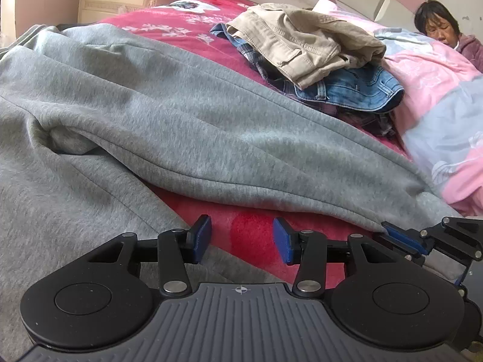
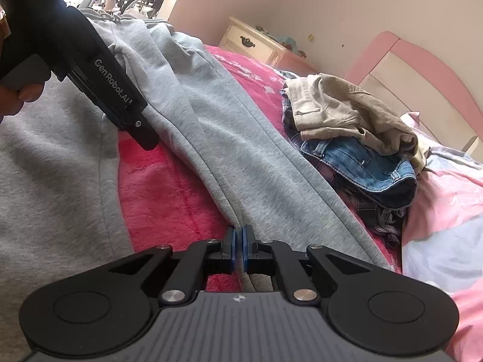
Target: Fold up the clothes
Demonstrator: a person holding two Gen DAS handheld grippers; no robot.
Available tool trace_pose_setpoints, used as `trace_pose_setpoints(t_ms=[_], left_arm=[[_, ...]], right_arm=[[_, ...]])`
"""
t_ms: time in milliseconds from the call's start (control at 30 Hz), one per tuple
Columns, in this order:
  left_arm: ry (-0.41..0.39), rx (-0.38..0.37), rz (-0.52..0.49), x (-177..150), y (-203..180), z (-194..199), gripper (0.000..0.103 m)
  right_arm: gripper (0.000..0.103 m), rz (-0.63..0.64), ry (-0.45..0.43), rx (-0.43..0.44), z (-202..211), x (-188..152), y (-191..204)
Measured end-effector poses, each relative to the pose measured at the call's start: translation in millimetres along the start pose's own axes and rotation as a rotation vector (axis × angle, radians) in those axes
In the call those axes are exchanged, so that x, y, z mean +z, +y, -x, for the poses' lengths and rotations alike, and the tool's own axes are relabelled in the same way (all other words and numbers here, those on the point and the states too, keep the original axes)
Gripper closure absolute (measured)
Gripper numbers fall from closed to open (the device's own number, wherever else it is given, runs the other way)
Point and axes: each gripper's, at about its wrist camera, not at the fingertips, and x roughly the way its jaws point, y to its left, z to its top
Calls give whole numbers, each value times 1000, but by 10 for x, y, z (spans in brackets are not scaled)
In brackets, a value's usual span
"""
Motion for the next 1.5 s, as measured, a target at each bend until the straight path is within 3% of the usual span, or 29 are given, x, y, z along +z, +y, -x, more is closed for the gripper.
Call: trace_pose_setpoints(t_ms=[233,333,533,700,833,900,933,967,1133,1233,1333,1400,1500], left_arm=[[-39,18,-126,-35,-107,156,57],[-66,51,-283,-87,-218,221,52],[-115,128,-592,-207,-436,158,52],[-151,172,-792,-223,-567,35,53],[-147,184,-917,-217,-625,-138,60],[-147,192,-966,-253,-638,-207,73],[-153,200,-988,-274,-642,-237,93],[-164,203,-1003,-288,-639,-234,99],[-222,204,-1062,-330,-635,-40,101],[-179,194,-1132,-399,-615,-78,101],[-77,201,-1244,-540,-604,-265,99],[-93,224,-1294,-612,-618,-289,99],[-90,218,-1256,-558,-601,-233,94]], right_arm=[[99,-11,-21,3,95,60,-81],[99,5,-39,17,203,84,-120],[99,119,14,73,98,-36,18],[100,97,10,92,126,42,-69],[100,58,10,123,158,101,-203],[100,45,8,132,170,128,-267],[100,43,6,135,177,143,-295],[100,51,2,133,187,159,-311],[100,156,-22,109,285,217,-319],[100,230,14,145,240,165,-224],[99,309,106,180,28,2,7],[98,215,123,181,35,-8,-27],[85,7,136,187,128,4,-183]])
